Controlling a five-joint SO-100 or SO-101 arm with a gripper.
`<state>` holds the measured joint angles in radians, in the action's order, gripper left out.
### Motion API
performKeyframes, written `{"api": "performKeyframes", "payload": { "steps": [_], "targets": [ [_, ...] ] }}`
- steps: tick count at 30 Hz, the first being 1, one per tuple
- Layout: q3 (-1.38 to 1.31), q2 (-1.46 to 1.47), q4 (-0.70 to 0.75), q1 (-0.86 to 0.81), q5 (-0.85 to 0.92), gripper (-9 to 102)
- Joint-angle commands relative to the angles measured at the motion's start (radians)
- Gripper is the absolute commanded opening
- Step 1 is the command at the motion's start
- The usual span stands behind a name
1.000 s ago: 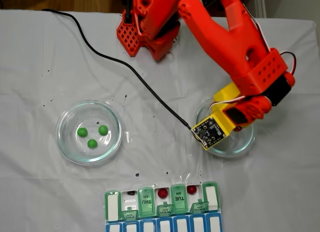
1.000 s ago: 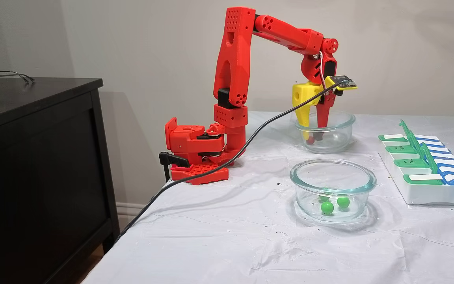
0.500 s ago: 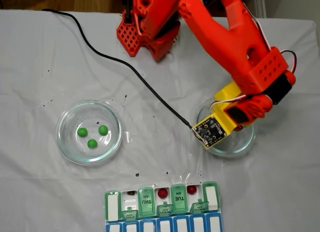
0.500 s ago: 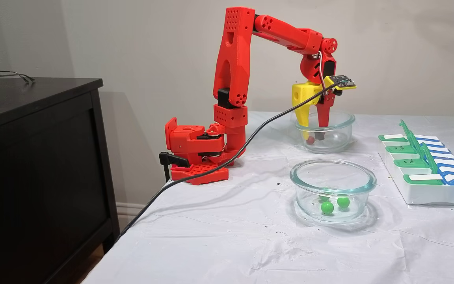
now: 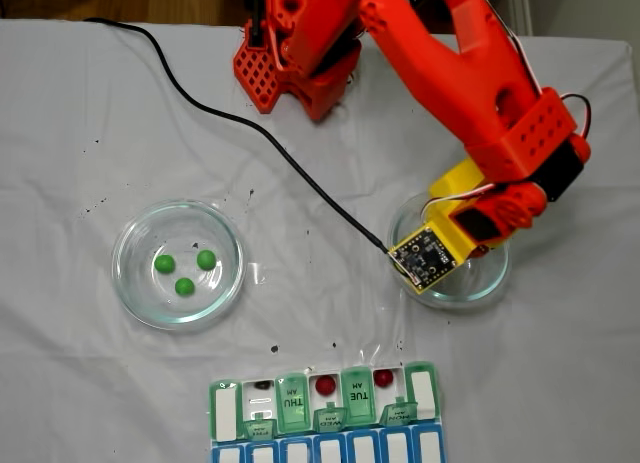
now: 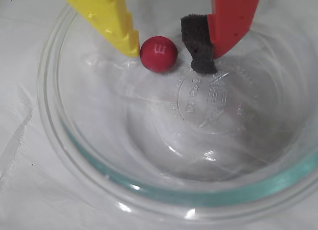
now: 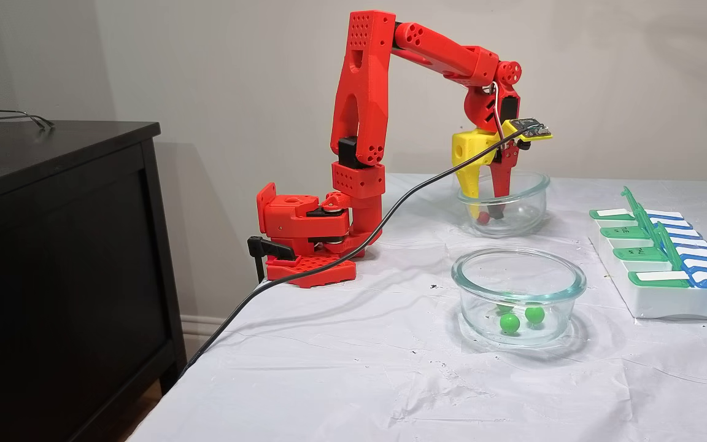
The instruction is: Sort medicines into box.
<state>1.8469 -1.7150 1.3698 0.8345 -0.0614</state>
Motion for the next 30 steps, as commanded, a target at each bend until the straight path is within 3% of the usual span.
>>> {"api": "performKeyframes", "payload": {
  "steps": [1,13,18,30],
  "targets": [
    [0.031,-0.021,0.018,0.064,0.015,21],
    [0.052,0.017,0.0,0.061,0.034,20],
    [0.057,0.049,0.0,0.06,0.044,8],
    [0.058,0.017,0.003,0.046,0.052,0]
  ]
}}
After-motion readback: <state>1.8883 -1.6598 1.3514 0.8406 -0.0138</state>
